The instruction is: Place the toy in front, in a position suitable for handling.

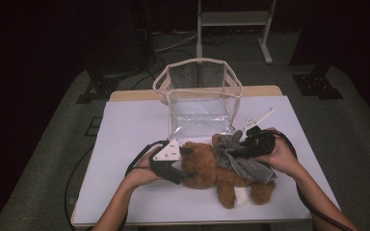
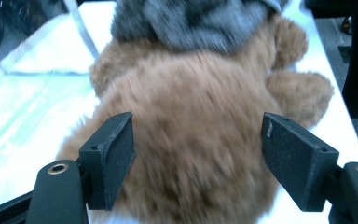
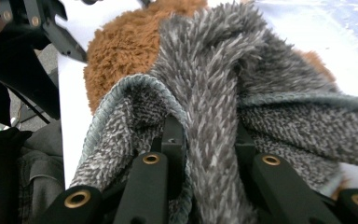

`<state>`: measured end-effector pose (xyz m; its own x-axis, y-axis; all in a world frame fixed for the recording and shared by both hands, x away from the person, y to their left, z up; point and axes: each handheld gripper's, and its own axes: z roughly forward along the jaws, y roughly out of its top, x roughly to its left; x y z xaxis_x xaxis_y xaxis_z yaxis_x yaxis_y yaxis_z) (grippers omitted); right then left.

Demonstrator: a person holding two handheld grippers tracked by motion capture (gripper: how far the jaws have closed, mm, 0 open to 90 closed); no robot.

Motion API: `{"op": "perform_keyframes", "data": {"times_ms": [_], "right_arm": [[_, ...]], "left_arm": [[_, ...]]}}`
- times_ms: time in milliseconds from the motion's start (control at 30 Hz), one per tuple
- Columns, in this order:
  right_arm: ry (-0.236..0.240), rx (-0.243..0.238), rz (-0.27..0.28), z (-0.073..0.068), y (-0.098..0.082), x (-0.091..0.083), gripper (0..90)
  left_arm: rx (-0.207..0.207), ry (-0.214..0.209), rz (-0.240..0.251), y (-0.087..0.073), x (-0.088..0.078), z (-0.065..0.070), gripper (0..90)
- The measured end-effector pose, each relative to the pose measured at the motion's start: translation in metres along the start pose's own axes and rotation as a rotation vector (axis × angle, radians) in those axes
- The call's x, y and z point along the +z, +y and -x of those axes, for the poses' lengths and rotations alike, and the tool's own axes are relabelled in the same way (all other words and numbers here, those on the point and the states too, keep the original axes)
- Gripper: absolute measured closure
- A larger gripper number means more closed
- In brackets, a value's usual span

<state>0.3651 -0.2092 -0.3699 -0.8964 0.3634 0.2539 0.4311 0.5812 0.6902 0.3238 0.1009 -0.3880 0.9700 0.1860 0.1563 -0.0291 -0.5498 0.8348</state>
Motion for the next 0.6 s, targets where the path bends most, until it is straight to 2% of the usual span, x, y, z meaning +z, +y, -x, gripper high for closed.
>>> {"op": "perform_keyframes", "data": {"times_ms": [100,167,233,333,367,400,467,533,600], "right_arm": [[-0.011,-0.031,0.028,-0.013,-0.009,-0.002,74.4],[-0.007,-0.038,0.047,-0.016,-0.013,-0.009,74.5],[-0.017,-0.045,0.069,-0.015,-0.011,-0.018,74.6],[-0.082,-0.039,0.093,-0.009,-0.003,-0.03,74.6],[-0.08,-0.03,0.098,-0.005,-0.001,-0.03,74.6],[-0.071,-0.023,0.097,-0.003,0.0,-0.028,74.6],[-0.06,-0.033,0.061,-0.005,-0.001,-0.017,74.6],[-0.059,-0.045,0.044,-0.012,-0.004,-0.004,74.7],[-0.073,-0.067,0.055,-0.021,-0.009,0.0,74.9]], "left_arm": [[0.02,-0.029,-0.028,0.003,0.008,0.003,29.1],[0.014,-0.048,-0.024,0.003,0.008,0.006,34.2],[0.022,-0.052,-0.029,0.002,0.008,0.008,37.7],[0.025,-0.053,-0.028,0.0,0.006,0.008,37.5],[0.025,-0.052,-0.028,0.0,0.006,0.008,37.4],[0.025,-0.05,-0.026,0.0,0.006,0.007,36.8],[0.024,-0.042,-0.025,0.001,0.004,0.006,32.2],[0.014,-0.039,-0.014,0.004,0.0,0.003,29.0],[-0.008,-0.015,0.024,0.008,-0.002,0.001,23.9]]}}
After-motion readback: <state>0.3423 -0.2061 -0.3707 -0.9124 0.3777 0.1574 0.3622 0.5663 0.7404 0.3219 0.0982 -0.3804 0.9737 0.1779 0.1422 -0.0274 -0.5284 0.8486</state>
